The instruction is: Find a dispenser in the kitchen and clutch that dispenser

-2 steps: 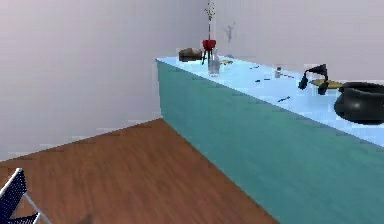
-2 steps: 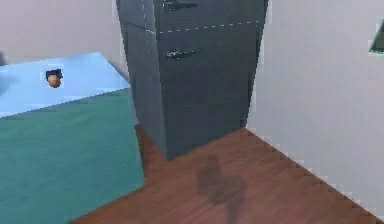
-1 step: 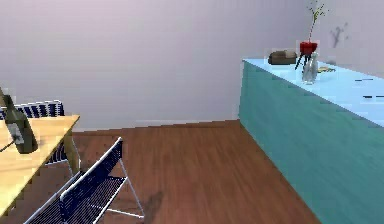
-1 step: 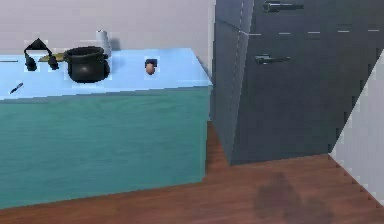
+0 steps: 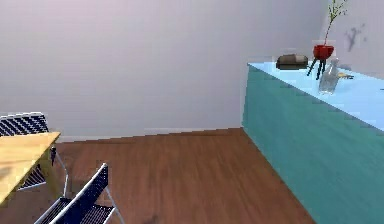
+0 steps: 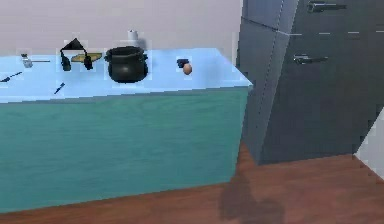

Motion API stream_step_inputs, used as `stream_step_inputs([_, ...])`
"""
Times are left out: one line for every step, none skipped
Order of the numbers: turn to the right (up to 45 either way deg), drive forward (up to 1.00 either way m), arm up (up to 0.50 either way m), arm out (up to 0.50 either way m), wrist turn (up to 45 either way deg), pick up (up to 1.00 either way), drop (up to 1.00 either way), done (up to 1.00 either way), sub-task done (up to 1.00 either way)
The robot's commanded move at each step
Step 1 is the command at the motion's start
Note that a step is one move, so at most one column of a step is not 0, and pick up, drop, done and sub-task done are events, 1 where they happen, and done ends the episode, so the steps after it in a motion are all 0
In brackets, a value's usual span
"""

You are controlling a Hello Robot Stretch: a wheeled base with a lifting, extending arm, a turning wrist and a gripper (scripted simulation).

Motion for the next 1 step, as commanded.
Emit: stream_step_inputs([-33.0,0.00,0.00,0.00,0.0,0.00,0.00,0.00,0.00])
